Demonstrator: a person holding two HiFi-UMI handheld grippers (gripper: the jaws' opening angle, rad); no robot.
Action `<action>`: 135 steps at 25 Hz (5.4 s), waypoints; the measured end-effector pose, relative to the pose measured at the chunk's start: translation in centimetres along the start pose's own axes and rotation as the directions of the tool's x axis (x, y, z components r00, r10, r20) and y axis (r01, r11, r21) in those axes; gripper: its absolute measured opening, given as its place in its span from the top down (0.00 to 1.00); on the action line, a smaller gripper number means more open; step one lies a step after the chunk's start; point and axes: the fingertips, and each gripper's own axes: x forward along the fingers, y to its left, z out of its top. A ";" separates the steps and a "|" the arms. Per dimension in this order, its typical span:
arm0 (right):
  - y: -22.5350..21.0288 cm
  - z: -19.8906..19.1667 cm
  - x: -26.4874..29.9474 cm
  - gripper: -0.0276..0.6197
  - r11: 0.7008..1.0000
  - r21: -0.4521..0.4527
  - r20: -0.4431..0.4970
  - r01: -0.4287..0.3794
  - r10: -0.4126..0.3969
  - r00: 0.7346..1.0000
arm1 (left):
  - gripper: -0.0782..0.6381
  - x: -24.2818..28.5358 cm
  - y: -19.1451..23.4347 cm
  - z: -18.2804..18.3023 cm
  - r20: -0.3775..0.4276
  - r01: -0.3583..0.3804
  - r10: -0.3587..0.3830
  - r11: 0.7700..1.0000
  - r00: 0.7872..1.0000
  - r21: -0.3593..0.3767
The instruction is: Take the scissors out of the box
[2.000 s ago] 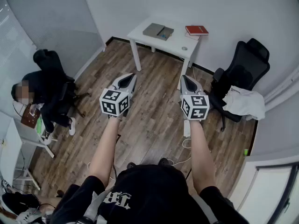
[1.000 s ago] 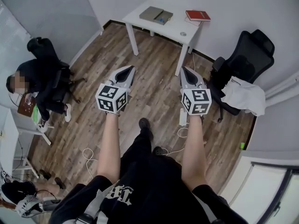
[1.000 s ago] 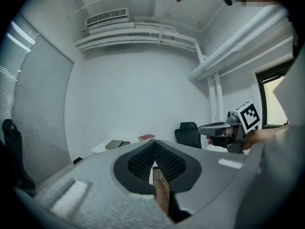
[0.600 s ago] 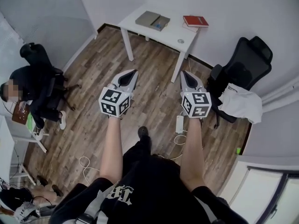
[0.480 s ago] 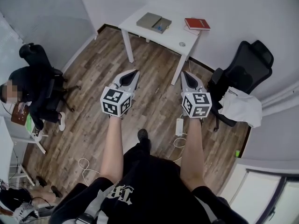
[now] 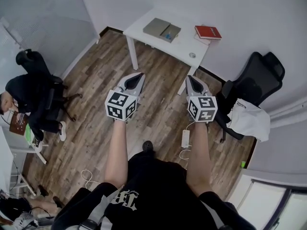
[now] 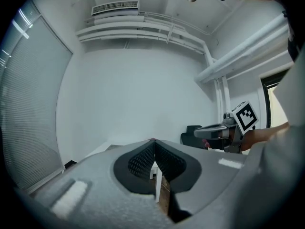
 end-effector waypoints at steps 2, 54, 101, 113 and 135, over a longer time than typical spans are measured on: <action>-0.3 -0.1 1.0 0.95 1.000 0.004 -0.002 0.008 -0.008 1.000 | 0.89 0.9 0.6 0.0 -0.001 0.014 -0.014 1.000 1.000 0.002; -22.7 -1.4 27.4 0.95 0.993 0.074 -0.063 -0.090 0.095 0.994 | 0.89 33.3 11.4 0.1 -0.098 -0.040 0.040 0.999 0.994 0.005; -28.3 -0.9 51.9 0.95 0.995 0.082 -0.148 -0.049 0.060 0.987 | 0.89 51.0 30.1 -3.3 -0.117 0.025 -0.034 0.997 0.993 -0.075; -28.6 -1.2 54.2 0.95 0.994 0.096 -0.153 -0.042 0.056 0.987 | 0.89 52.9 31.2 -5.1 -0.145 0.042 -0.055 0.995 0.988 -0.089; -32.7 -2.7 57.4 0.95 0.989 0.146 -0.189 -0.007 0.035 0.981 | 0.89 58.3 31.6 -8.3 -0.232 0.077 -0.105 0.989 0.967 -0.126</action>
